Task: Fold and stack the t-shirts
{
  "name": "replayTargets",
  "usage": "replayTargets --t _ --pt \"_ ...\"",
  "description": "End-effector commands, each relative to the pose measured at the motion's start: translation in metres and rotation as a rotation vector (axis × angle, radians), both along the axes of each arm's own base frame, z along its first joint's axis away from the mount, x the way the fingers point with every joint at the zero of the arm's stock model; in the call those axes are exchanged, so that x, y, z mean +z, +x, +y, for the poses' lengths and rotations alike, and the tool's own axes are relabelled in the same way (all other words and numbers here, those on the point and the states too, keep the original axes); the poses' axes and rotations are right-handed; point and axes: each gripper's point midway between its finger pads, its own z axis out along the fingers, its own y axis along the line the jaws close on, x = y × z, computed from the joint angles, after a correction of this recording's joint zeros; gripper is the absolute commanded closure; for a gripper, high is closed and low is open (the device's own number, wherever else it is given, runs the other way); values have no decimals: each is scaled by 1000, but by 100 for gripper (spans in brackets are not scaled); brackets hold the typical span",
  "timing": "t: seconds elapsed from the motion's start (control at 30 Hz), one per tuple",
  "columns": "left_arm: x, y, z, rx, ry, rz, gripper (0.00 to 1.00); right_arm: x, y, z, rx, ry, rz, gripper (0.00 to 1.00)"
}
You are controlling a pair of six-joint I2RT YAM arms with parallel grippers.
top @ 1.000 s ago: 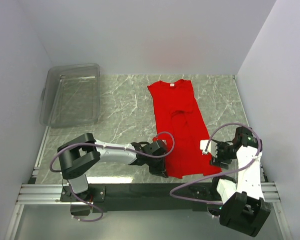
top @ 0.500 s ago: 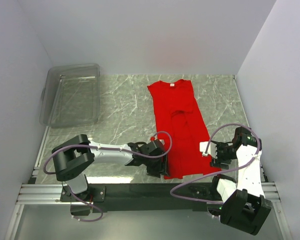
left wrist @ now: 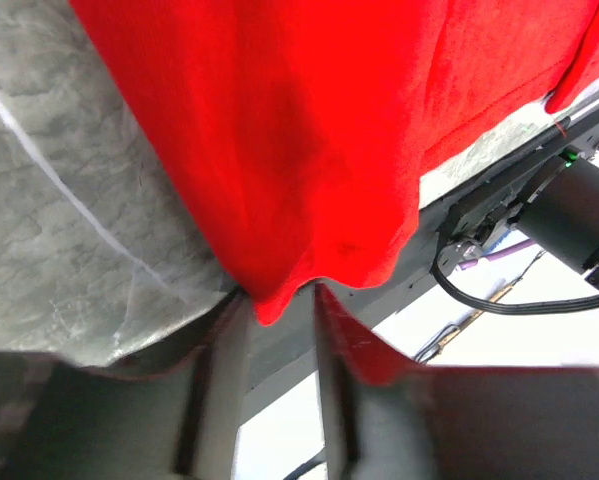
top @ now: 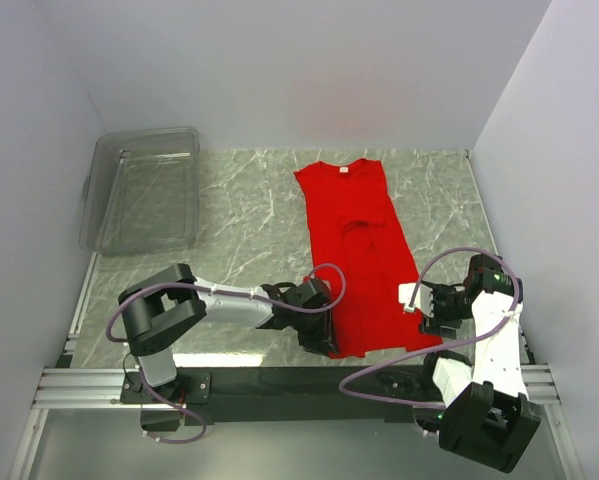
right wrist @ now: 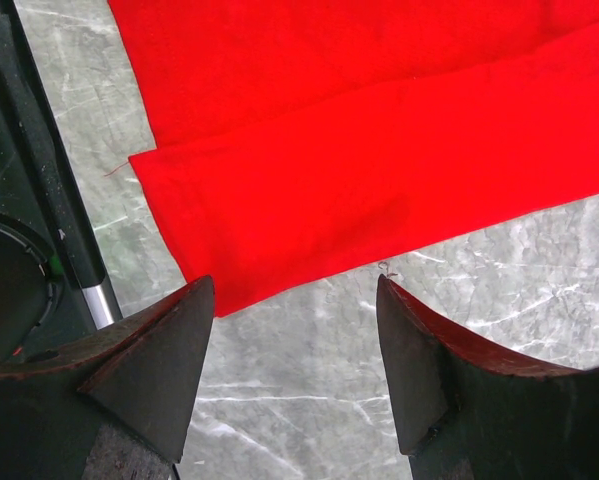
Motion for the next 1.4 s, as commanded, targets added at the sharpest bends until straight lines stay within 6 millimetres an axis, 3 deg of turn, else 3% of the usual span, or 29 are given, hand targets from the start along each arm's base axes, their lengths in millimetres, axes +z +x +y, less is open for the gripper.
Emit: replayTargets --t 0.0,0.07,0.17,0.2,0.23,0.43,0.67,0.87,1.07,1.37 --pt "-11 3 1 21 39 1 67 2 -4 6 4 23 5 28" --pt "-13 5 3 30 50 -2 71 2 -4 6 2 24 8 28" --pt "-14 8 2 36 49 -17 87 -2 -7 4 11 11 17 28" --pt "-12 10 0 37 40 -28 97 -3 -8 4 20 3 16 28" --pt "-10 11 -1 39 34 -39 99 -5 -10 2 28 -9 23 28" --pt "12 18 2 58 -8 -103 99 -13 -18 4 171 -20 41 27" --pt "30 24 10 128 -73 -130 99 -31 -24 -7 304 -110 57 27" --pt "33 19 3 95 -122 -112 99 -40 -23 -1 376 -122 39 25" --pt "34 17 -4 61 -137 -100 99 -50 -22 18 486 -141 58 28" --pt "33 17 -2 64 -142 -90 99 -41 -22 35 527 -144 27 33"
